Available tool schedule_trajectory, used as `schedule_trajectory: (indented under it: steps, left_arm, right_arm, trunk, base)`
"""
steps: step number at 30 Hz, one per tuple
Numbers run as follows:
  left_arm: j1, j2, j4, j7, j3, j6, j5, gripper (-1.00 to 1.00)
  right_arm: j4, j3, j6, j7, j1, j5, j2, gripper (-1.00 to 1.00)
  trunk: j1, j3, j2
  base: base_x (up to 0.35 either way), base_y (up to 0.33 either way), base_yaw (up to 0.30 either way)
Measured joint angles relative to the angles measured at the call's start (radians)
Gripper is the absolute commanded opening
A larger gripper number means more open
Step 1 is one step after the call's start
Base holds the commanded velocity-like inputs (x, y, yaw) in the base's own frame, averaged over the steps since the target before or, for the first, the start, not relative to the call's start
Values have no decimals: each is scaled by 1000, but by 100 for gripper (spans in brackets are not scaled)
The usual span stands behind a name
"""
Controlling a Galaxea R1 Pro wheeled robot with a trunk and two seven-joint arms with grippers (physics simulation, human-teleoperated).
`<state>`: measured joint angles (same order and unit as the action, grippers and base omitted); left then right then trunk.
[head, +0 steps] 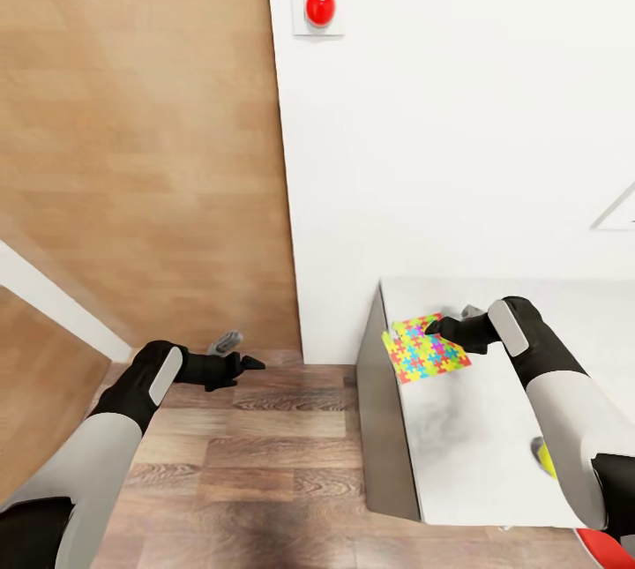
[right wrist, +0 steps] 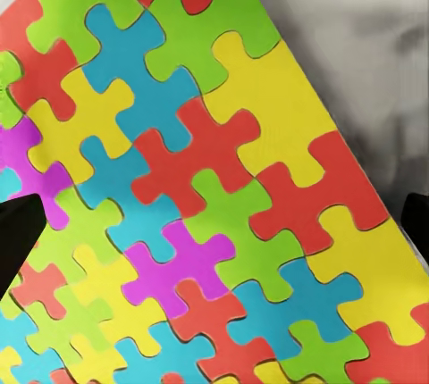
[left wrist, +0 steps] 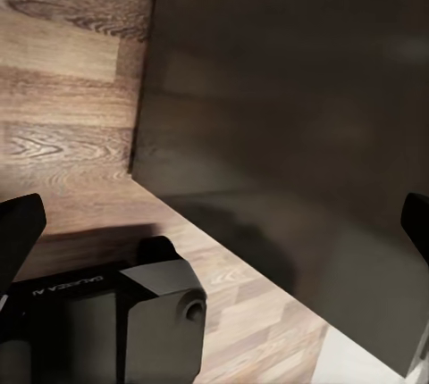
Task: Put all the toys in the child's room - the three board games (two on the bed and one on the table), the two jigsaw puzzles on the table, and the tennis ball on the table - inside the toy box on the table in the child's room.
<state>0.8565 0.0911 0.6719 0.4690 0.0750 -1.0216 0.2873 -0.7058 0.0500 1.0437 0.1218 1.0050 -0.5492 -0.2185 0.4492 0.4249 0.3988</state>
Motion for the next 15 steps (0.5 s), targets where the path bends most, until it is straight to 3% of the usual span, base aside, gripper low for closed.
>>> schedule_trajectory:
  steps: [6, 15]
  left_arm:
    - [0, 0, 0, -1, 0, 0, 1, 100]
    - [0, -1, 0, -1, 0, 0, 2, 100]
  right_arm:
    - [0, 0, 0, 0, 0, 0, 0, 100]
    - [-1, 0, 0, 0, 0, 1, 0, 100]
  trunk:
    - [0, 0, 0]
    - [0, 0, 0]
  base:
    - [0, 185, 0]
    - [0, 59, 0]
